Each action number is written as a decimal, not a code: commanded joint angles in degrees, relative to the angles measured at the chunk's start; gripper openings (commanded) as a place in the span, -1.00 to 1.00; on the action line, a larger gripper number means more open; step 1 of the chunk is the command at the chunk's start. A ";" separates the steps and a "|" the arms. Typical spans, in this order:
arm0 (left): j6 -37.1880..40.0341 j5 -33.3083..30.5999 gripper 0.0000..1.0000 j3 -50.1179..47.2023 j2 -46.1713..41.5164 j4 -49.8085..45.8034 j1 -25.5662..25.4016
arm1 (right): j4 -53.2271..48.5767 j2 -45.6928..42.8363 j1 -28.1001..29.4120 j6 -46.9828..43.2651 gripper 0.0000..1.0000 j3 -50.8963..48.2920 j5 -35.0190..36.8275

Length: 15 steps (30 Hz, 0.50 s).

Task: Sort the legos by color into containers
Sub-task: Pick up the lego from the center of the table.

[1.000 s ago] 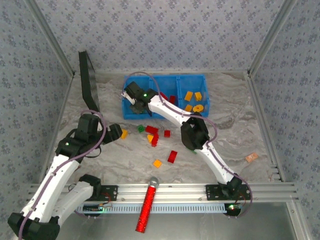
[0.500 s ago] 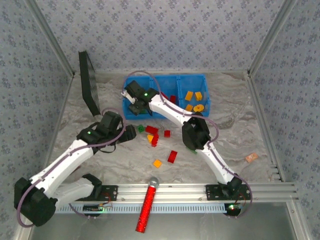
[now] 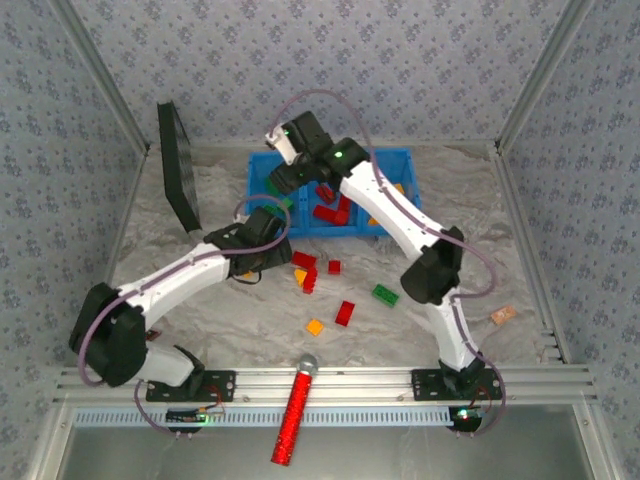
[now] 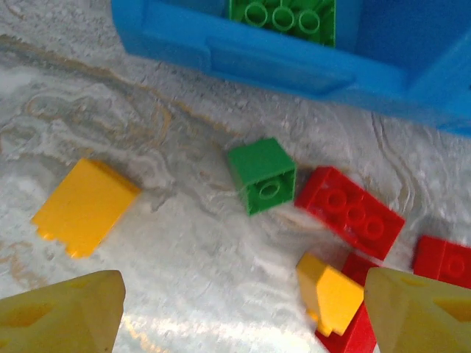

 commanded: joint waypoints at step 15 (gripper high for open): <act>-11.17 -1.30 0.61 11.44 17.44 -2.55 0.11 | 11.70 -35.31 -12.05 10.87 0.52 -51.90 0.96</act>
